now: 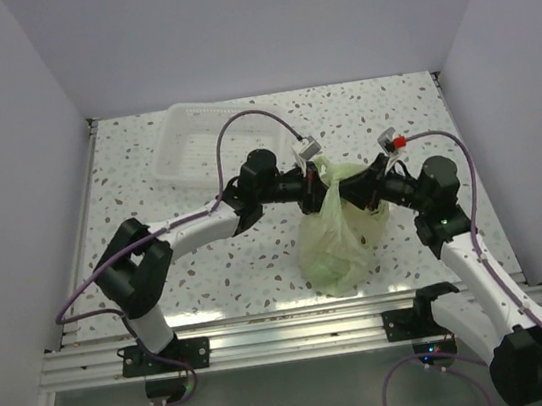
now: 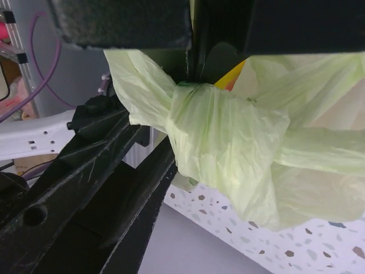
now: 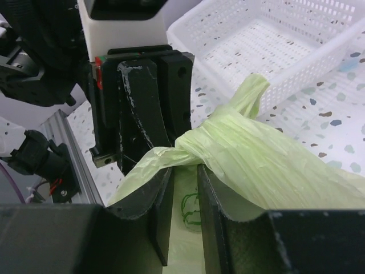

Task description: Place the fake fruits into the plastic bag and tie a complex knot

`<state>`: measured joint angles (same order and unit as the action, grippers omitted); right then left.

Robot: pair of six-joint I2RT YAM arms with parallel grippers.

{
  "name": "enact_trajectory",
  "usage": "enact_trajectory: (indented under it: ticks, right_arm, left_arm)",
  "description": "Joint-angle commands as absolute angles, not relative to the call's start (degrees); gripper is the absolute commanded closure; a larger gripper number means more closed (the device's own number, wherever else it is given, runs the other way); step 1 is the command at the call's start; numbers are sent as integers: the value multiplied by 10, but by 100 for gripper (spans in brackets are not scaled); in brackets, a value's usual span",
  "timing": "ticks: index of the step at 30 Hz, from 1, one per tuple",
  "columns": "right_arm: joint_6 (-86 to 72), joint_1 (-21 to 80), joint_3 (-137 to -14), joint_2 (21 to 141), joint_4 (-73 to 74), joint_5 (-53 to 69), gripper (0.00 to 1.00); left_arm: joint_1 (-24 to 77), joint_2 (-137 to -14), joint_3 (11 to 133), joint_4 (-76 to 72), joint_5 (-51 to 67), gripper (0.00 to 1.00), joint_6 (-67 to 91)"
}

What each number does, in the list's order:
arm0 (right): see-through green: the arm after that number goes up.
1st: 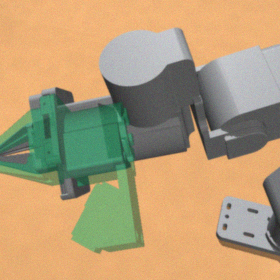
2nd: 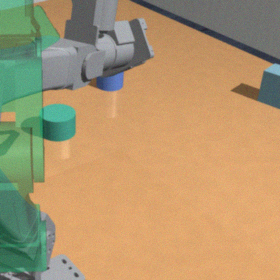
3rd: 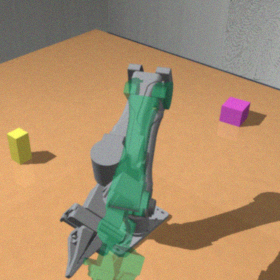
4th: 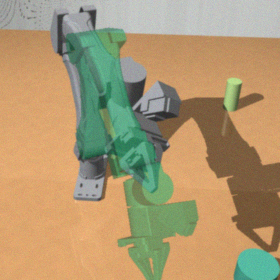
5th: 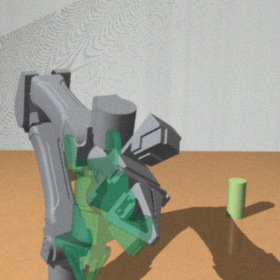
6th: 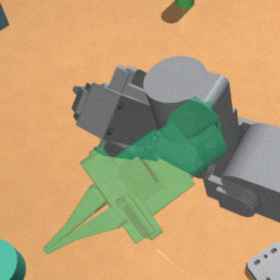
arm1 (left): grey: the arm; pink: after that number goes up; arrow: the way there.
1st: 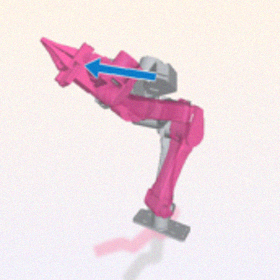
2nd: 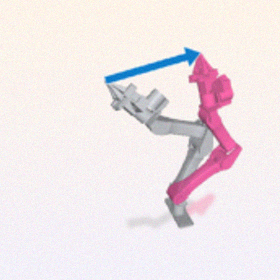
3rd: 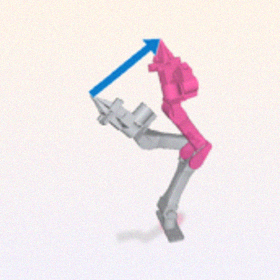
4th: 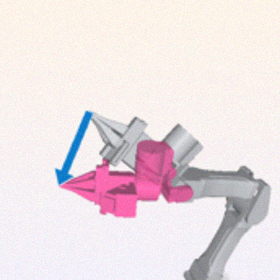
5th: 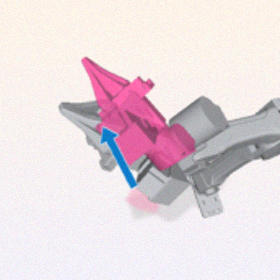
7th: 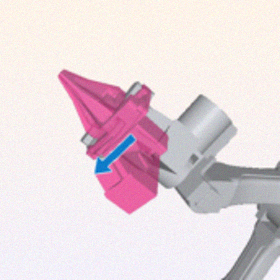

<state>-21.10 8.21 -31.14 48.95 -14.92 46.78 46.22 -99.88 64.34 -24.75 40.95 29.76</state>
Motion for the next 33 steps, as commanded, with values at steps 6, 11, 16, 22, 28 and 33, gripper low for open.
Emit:
enact_trajectory:
  ticks: [6,11,16,22,28,33]
  right_arm:
    - [-61,84,-387,428,59,464,72]
    - [15,83,-435,386,225,442,65]
    - [22,59,-503,388,310,381,57]
    - [75,-22,-557,455,409,467,73]
    - [135,-30,-550,477,454,482,94]
    - [119,-30,-513,467,401,445,98]
  left_arm:
    - [475,-1028,644,-454,511,100,428]
    - [459,-1033,650,-479,495,100,439]
    - [453,-1034,650,-477,497,100,439]
    - [449,-1021,643,-459,495,100,419]
    - [446,-1018,645,-452,496,100,415]
    - [446,-1023,647,-450,498,100,412]
